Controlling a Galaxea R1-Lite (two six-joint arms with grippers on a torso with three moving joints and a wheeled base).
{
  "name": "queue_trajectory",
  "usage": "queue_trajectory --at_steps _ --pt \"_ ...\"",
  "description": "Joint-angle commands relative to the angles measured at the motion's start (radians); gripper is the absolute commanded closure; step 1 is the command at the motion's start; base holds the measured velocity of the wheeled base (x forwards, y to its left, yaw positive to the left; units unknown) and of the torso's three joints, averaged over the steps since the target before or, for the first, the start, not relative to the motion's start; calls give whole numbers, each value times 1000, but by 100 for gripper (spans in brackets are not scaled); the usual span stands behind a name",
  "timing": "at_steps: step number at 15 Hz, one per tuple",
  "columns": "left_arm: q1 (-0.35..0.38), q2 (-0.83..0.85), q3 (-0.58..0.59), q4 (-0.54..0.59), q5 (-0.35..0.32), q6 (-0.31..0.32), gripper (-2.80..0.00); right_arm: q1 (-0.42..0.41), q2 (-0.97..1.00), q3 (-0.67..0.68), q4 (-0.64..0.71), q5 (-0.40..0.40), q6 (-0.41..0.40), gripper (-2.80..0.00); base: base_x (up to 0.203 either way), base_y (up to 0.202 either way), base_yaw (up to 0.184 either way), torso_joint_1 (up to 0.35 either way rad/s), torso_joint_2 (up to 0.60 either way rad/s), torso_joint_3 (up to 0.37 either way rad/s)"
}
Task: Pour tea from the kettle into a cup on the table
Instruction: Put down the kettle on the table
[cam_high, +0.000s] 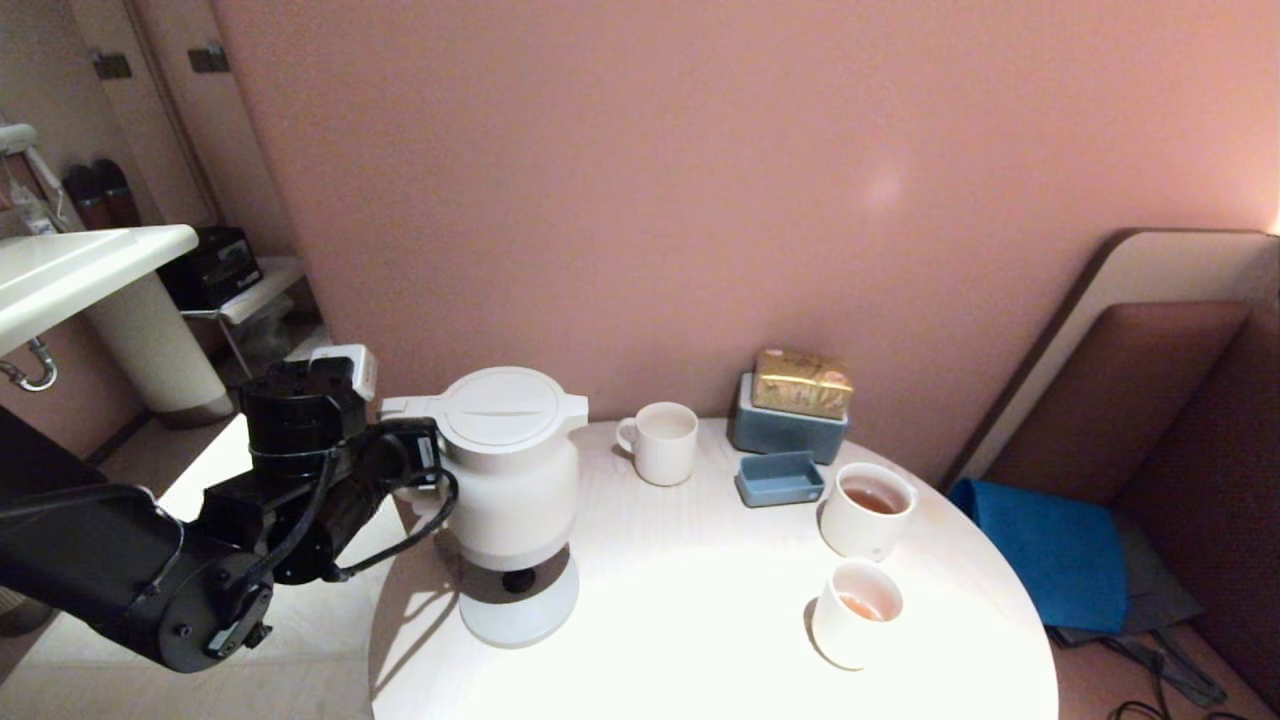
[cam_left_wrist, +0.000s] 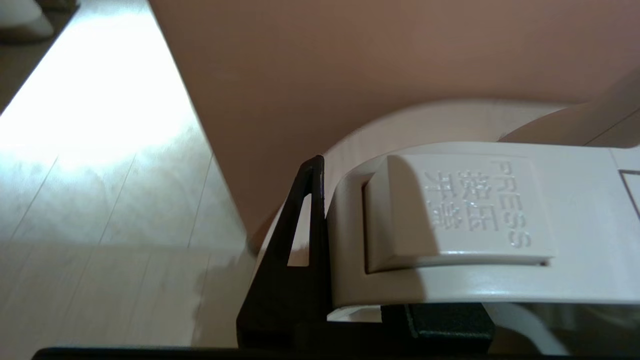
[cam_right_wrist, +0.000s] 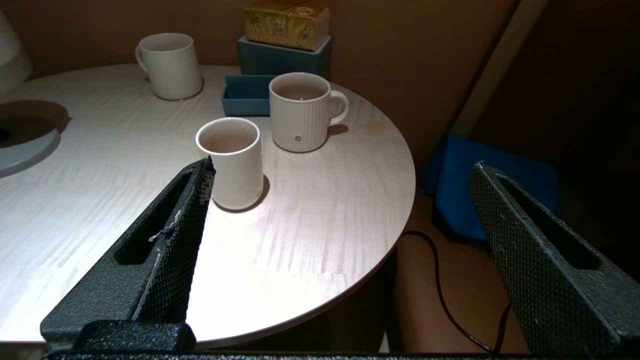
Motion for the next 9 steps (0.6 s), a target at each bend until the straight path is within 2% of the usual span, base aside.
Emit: queue_trajectory --at_steps 1,6,9 --pt "3 6 35 -19 2 -3 0 0 1 0 0 0 0 -280 0 0 0 0 0 0" --pt "3 95 134 -242 0 -10 0 0 1 0 0 1 0 -280 0 0 0 0 0 0" --pt "-1 130 181 -269 -1 -11 0 0 1 0 0 0 0 -280 0 0 0 0 0 0"
